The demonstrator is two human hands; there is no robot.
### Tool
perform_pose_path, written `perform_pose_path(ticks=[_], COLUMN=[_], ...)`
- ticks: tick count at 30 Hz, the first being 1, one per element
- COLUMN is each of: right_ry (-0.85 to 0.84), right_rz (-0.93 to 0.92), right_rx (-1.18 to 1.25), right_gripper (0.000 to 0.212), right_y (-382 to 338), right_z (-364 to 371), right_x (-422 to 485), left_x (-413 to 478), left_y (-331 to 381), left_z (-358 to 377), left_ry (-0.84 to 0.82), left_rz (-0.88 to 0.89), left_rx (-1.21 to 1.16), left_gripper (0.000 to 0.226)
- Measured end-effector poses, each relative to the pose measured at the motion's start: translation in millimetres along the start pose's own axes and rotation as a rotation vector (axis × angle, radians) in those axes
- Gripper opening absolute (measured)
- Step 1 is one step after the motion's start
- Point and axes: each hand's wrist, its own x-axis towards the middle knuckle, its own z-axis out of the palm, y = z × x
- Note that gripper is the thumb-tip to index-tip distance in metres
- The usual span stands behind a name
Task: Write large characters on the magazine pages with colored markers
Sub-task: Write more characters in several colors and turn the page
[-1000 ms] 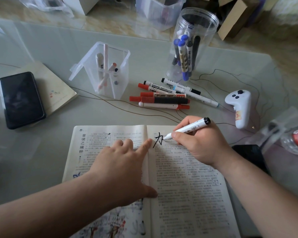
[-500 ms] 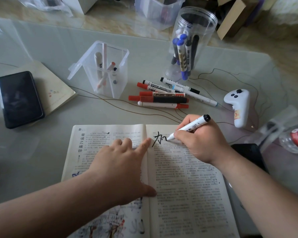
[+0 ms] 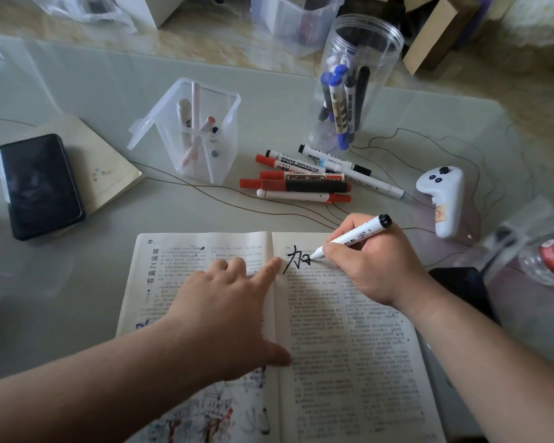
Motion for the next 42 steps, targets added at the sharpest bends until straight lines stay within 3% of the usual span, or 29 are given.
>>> perform_pose_path(ticks=[3,8,11,16,22,24,28,31,33,38,42], right_ry=[0.004,-0.121,-0.176,-0.187,-0.188,-0.207,-0.225,-0.235,-0.265,-0.294,-0.334], right_rz=[-0.047,-0.102,-0.132,-0.178,-0.201,-0.214,-0.222,-0.223,-0.210,-0.152,-0.114], right_rx=[0.257,0.612,0.613,0.545,0.403,0.384,0.392,0.345,0.331,0.408,0.645], right_gripper=[0.016,0.017,0.008,0.022,0.008,0.008,0.007,0.008,0.010,0.018,0.040], right_y=[-15.1,-40.5,-44.5,-48.5,-54.4,-54.0,-53.9,-54.6,-54.6,-55.9,-55.8], right_z=[-6.0,-19.9,-22.8,-25.2,-24.7,-24.2,-27.0,-25.6,-22.9,-28.8,-40.6], right_x=[-6.8,-26.4,-39.4,-54.5,-59.0,-59.3,-58.9,-60.5,-61.3,-57.5,-51.7], left_x=[-1.6,-7.3,-14.5,-22.1,-24.0,-23.6,-24.0,-26.2,-25.8,-20.8,-19.6], left_y=[-2.2,-9.6,-9.1,0.2,3.7,3.3,3.9,5.5,3.9,-3.4,-4.5], left_z=[-8.6,-30.2,-34.6,-36.7,-35.0,-33.6,-33.5,-35.7,-33.7,-30.8,-33.2], left_ry=[0.035,0.172,0.143,0.098,0.081,0.091,0.147,0.154,0.150,0.116,0.105], left_rz=[-0.008,0.103,0.209,0.289,0.366,0.375,0.374,0.376,0.395,0.366,0.385], left_rx=[-0.178,-0.693,-0.772,-0.763,-0.734,-0.723,-0.690,-0.674,-0.750,-1.209,-1.311], left_gripper=[0.129,0.109,0.107,0.108,0.102,0.092,0.046,0.030,0.024,0.010,0.016])
